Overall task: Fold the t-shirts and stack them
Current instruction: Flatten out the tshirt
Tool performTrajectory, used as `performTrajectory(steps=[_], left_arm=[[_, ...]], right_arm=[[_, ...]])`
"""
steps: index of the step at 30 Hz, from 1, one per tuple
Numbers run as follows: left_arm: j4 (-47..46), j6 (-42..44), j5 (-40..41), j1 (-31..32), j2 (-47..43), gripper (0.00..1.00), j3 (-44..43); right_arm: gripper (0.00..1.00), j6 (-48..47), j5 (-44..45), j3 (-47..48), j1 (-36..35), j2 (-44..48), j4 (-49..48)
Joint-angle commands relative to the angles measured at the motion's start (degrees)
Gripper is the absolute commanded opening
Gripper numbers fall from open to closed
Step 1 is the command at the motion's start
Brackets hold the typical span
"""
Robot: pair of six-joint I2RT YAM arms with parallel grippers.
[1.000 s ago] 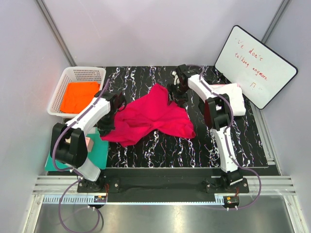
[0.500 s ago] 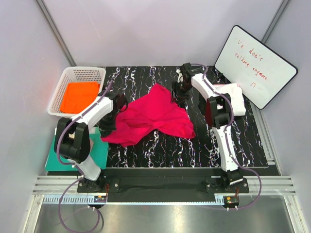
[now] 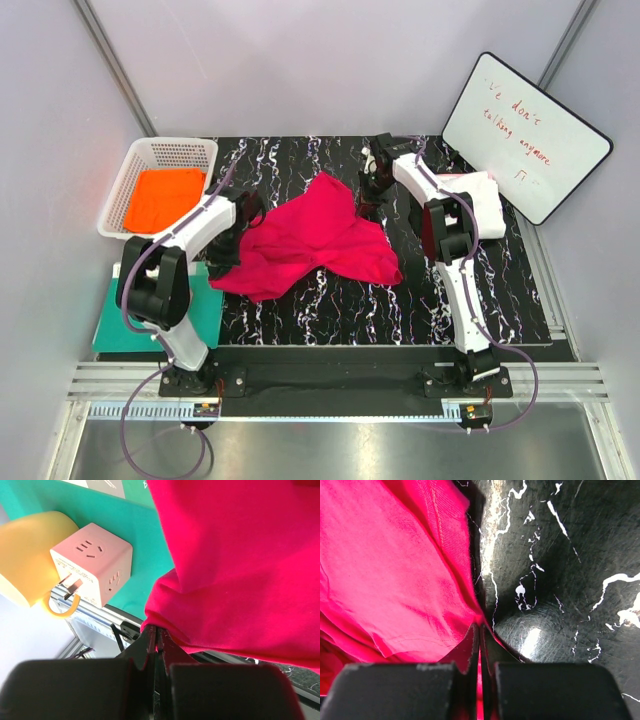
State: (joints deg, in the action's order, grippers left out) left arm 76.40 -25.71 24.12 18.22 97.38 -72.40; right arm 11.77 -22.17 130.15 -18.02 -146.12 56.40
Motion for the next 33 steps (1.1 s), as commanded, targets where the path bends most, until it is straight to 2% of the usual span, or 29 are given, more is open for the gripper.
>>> performTrajectory(steps=[1,7,12,16,21,24,26,31,33], left_arm=[[0.2,0.5,2.5,-0.1,0.4,0.0,-2.7],[0.1,1.4,5.7,-0.1,2.7,0.0,-6.6],[0.1,2.9,7.0,-0.2,7.0,0.0,-16.9],[0.6,3.7,5.1,-0.2,13.0,0.0,-28.5],[0.9,5.0,5.5,-0.2,16.5,0.0,-35.7],[-1.9,6.0,6.1,-0.3,14.4,0.0,-34.7],[-4.3,6.6,5.5,-0.5,13.5,0.0,-31.1],[-5.1,4.5,5.0,-2.0,16.1,0.0,-22.3],[-5.2,3.1,8.3,-2.7,17.7,0.0,-20.9]], right_arm=[[0.0,0.0,1.2,1.2,-0.3,3.2,0.3],[0.0,2.9,4.9,9.8,1.4,7.6,0.8],[0.0,4.5,8.5,18.5,4.9,11.1,1.5],[0.0,4.4,11.1,16.9,7.8,15.8,1.5],[0.0,3.3,15.7,9.1,10.6,24.7,1.5],[0.0,2.3,20.8,4.1,10.7,30.4,1.0],[0.0,1.9,23.6,-0.5,10.7,33.1,-0.2],[0.0,1.9,24.0,-8.8,10.9,37.6,-0.9],[0.0,2.3,23.0,-12.6,10.9,38.8,-2.0]])
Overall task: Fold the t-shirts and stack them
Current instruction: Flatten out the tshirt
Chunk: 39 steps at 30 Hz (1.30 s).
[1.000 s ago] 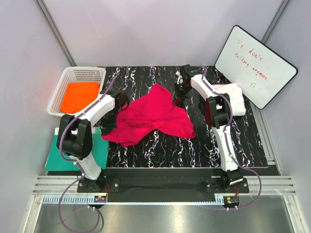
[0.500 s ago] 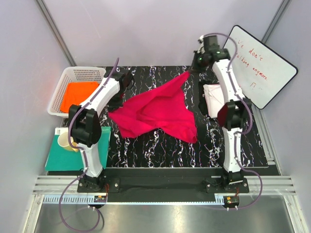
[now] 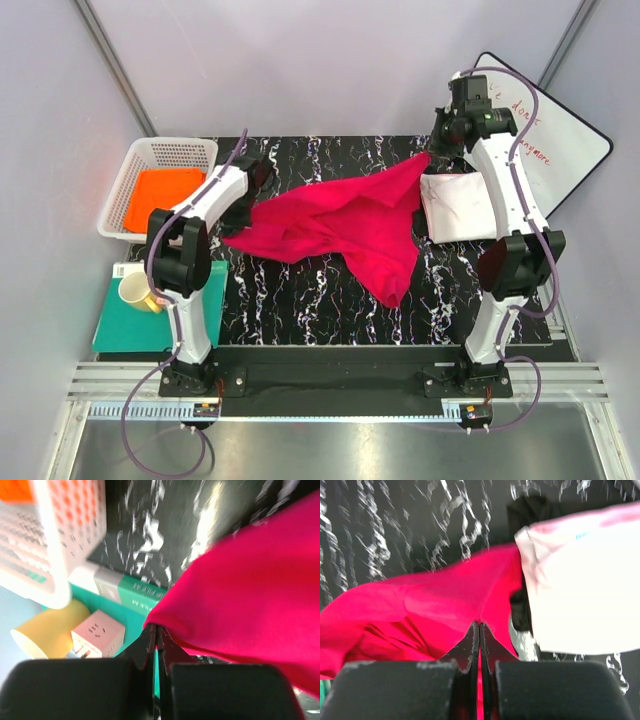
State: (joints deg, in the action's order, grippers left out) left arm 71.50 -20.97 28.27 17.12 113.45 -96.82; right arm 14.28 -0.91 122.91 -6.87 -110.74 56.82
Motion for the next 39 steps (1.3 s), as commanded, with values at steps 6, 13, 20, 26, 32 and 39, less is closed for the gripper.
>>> performTrajectory(steps=[6,13,20,26,32,39], left_arm=[[2.2,-4.9,13.5,-4.1,4.8,0.1,-4.9],[2.2,1.6,18.6,-4.3,11.4,0.16,-30.7],[1.4,4.3,14.3,-6.9,16.5,0.58,-35.6],[-8.3,8.0,-6.1,-3.8,6.2,0.99,-20.3],[-11.9,6.9,-19.7,0.4,-1.7,0.98,-7.6],[-15.6,8.3,-21.9,5.7,-5.8,0.94,-0.8]], right_arm=[[0.0,1.3,-1.7,-11.0,-0.2,5.4,-4.8],[0.0,0.8,-1.3,-11.2,-0.2,5.2,-5.2],[0.0,-0.4,2.2,0.4,0.2,3.3,-5.1],[0.0,-0.7,1.2,6.1,0.3,0.4,-2.1],[0.0,-0.4,-0.3,3.7,0.2,-0.4,-2.1],[0.0,0.7,-3.1,2.9,0.3,-1.9,-2.1]])
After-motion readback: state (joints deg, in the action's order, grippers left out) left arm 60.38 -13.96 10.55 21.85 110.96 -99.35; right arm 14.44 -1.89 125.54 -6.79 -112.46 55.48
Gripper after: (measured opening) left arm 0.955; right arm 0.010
